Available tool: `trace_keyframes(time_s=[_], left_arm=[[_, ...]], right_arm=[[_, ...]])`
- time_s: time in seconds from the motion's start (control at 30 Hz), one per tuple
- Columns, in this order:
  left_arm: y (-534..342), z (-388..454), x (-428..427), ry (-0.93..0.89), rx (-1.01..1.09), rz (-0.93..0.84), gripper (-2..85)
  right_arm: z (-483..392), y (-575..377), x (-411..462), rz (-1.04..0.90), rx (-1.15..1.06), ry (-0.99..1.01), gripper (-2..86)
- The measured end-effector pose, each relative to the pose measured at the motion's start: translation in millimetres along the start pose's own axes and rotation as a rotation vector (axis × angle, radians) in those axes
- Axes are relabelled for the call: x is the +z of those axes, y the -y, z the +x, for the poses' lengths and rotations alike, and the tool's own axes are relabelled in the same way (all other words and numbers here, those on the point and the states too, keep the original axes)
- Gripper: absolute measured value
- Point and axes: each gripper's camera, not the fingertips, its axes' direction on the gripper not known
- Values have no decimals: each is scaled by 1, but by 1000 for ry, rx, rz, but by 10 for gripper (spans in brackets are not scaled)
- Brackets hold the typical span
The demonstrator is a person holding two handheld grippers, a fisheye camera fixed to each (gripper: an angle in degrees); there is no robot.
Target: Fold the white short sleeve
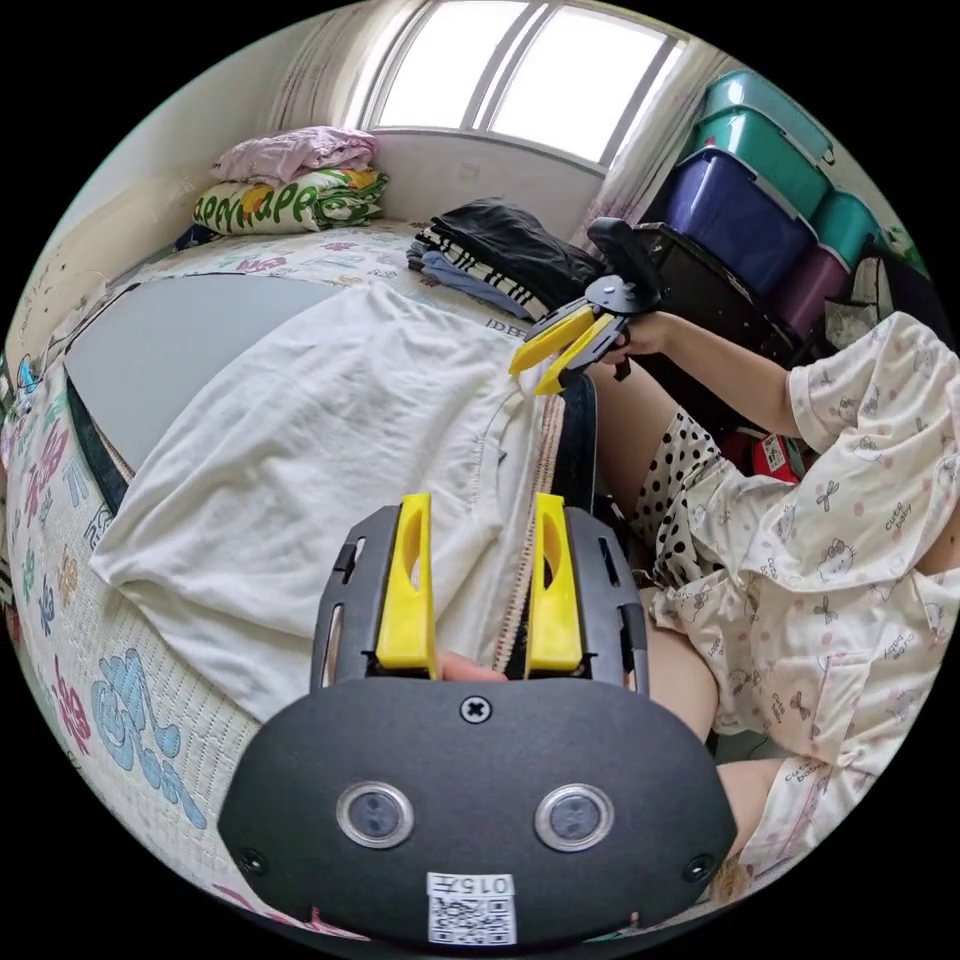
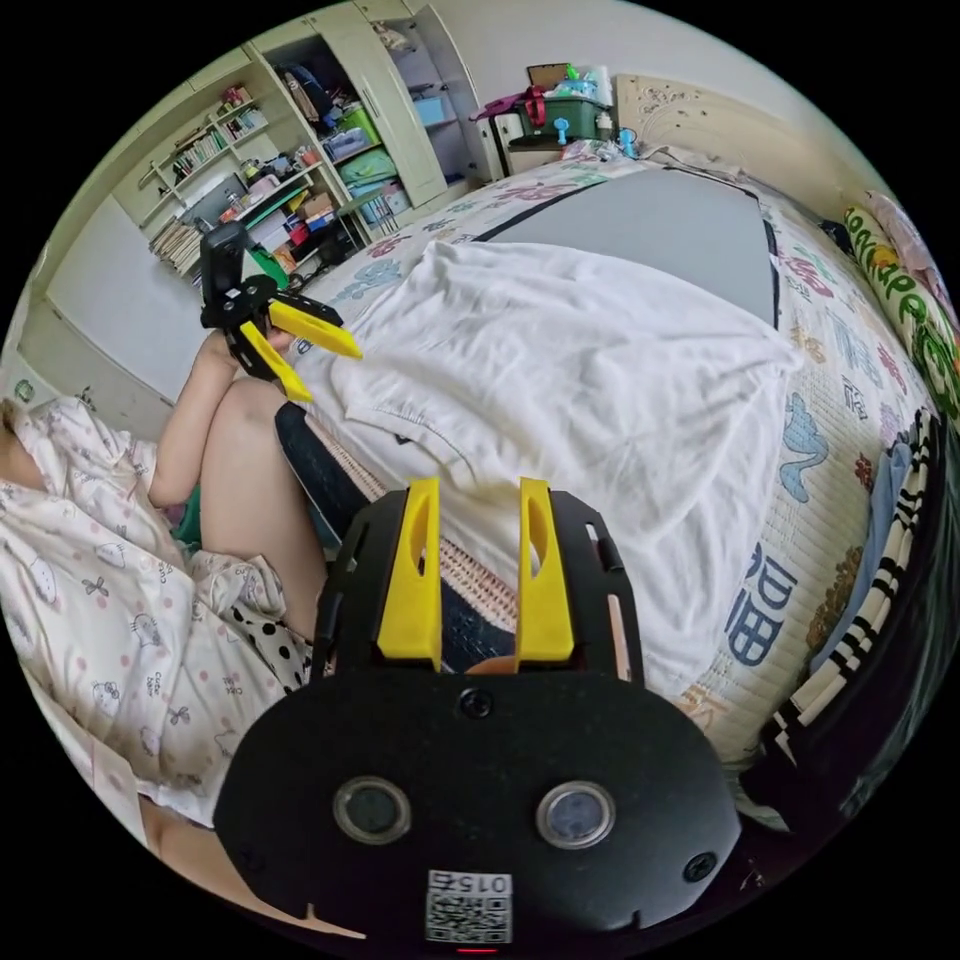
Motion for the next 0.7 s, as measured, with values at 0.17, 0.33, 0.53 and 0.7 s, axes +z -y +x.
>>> trace_keyframes(time_s=[0.17, 0.33, 0.53, 0.7], left_arm=[[-1, -2, 31, 22, -24, -113, 117], [9, -13, 39, 34, -96, -102, 64], [16, -2, 43, 47, -96, -108, 21], [3, -3, 27, 23, -142, -38, 5]], right_arm=[[-23, 31, -16, -74, -75, -123, 91], [-47, 60, -43, -73, -92, -162, 74], [-47, 93, -90, -100, -41, -27, 59], [-59, 108, -124, -40, -58, -36, 55]])
